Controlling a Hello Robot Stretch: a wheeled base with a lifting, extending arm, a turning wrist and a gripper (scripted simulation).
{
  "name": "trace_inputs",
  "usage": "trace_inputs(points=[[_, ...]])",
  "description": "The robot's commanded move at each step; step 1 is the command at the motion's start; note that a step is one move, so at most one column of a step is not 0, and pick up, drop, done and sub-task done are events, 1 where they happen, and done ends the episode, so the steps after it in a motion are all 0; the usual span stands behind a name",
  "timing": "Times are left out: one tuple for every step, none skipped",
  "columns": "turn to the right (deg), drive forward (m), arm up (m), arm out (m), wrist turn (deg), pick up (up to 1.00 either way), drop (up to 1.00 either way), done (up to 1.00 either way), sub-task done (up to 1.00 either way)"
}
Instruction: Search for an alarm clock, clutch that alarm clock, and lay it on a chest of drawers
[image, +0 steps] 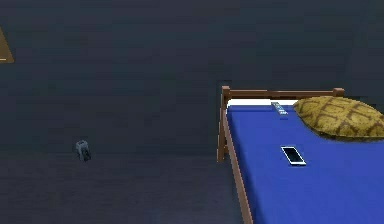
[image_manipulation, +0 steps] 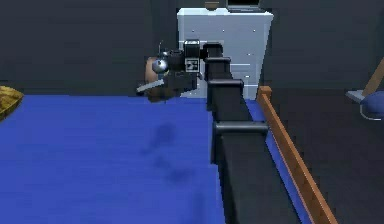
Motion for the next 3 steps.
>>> trace_inputs(points=[[0.0, 0.0, 0.0, 0.0, -45.0, 0.0, 0.0, 0.0, 0.0], [0.0, 0.0, 0.0, 0.0, -45.0, 0.0, 0.0, 0.0, 0.0], [0.0, 0.0, 0.0, 0.0, -9.0, 0.0, 0.0, 0.0, 0.0]])
